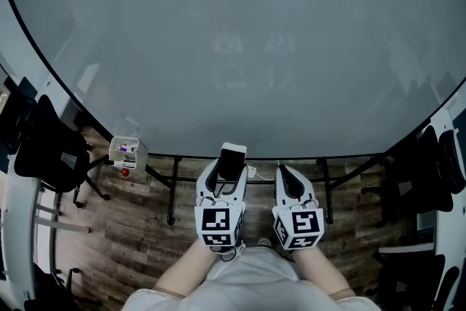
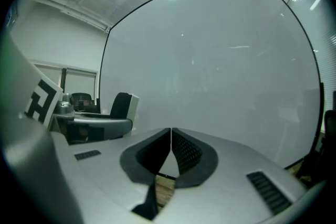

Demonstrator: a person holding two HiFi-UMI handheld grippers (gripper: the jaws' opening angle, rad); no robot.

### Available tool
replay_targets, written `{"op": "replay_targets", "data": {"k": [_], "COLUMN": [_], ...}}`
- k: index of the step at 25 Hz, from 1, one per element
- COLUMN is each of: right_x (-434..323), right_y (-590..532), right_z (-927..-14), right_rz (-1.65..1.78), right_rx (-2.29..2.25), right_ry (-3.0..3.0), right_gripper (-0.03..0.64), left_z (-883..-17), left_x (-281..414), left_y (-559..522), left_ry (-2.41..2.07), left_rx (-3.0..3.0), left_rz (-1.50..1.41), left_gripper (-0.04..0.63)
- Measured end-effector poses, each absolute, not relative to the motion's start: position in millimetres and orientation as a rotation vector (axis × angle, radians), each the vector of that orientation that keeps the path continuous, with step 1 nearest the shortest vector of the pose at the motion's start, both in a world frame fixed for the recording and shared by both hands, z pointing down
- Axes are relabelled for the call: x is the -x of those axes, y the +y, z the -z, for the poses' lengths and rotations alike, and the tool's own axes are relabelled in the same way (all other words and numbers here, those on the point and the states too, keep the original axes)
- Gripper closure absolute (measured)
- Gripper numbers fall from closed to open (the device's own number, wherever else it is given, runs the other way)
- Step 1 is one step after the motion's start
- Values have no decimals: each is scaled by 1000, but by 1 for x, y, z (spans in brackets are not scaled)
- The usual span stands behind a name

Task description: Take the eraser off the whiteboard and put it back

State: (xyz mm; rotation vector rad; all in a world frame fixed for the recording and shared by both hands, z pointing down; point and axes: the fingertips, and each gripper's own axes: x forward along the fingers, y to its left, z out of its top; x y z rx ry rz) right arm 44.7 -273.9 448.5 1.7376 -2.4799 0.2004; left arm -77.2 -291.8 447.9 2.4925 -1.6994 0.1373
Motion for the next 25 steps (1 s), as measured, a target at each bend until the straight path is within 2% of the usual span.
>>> {"op": "replay_targets", "data": {"k": [18,25], "right_x": [-32,-37], "right_y": [-280,-289], "right_z": [-451,-443], "right_rz": [-194,-173], "right_rx": [-1695,-1695], "right_ry": [-2494,-2501], "right_gripper": [588,588], "left_z": [-447,-419], "left_x": [90,84], "left_y": [-304,-322], "left_ry": [-1745,-1780], "left_rx": [-2443,-2496], "left_rz": [-118,-47], "left_gripper": [344,344]}}
